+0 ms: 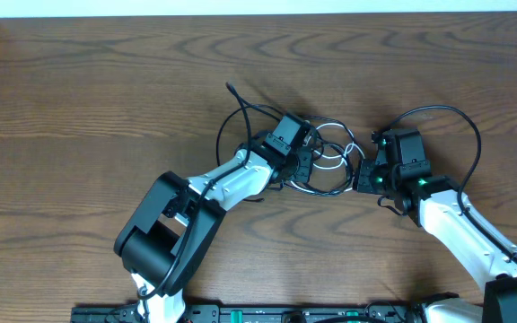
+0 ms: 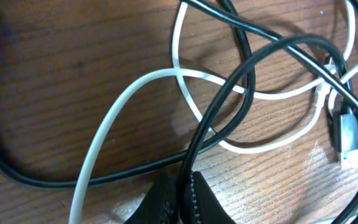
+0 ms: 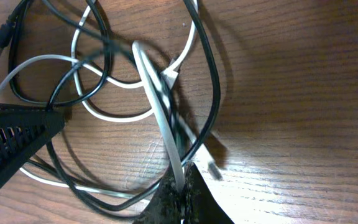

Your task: Untangle cables

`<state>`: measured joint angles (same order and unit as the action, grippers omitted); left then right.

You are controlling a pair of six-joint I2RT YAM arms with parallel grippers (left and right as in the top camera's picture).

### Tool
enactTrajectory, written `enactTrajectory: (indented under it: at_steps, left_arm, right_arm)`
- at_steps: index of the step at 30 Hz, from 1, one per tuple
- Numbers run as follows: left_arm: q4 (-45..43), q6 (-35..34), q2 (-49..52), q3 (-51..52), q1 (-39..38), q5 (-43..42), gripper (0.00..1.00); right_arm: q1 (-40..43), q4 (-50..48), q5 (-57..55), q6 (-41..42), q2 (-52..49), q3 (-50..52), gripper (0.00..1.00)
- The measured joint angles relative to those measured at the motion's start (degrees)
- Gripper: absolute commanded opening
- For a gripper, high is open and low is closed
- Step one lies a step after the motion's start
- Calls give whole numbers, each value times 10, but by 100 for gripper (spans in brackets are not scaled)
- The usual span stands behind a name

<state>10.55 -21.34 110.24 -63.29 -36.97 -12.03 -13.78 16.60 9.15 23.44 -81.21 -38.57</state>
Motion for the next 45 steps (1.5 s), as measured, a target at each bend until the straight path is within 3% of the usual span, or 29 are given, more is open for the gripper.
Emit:
enactTrajectory:
  at_steps: [7,12,19,24,32,37,45]
  left_arm:
    - [34,0,-100,0,62,-3,7]
    - [90,2,-242,-1,193,-1,8]
    - [150,2,-281,-1,321,-15,8]
    - [174,2,-281,-1,300,-51,8]
    - [203,2,-279,-1,257,-61,8]
    - [205,2,-257,-1,236,-61,8]
    - [203,2,-200,-1,184,-61,8]
  right_arm:
    - [3,7,-73,0,0,0,1]
    - [54,30,-141,16,0,0,1]
    - [141,3,-132,19,0,0,1]
    - [141,-28,-2,7,2,-33,1]
    - [141,23,75,-45,61,-260,1]
    - [141,61,45,-73,66,-361,1]
    - [141,29,-83,-121,66,-485,1]
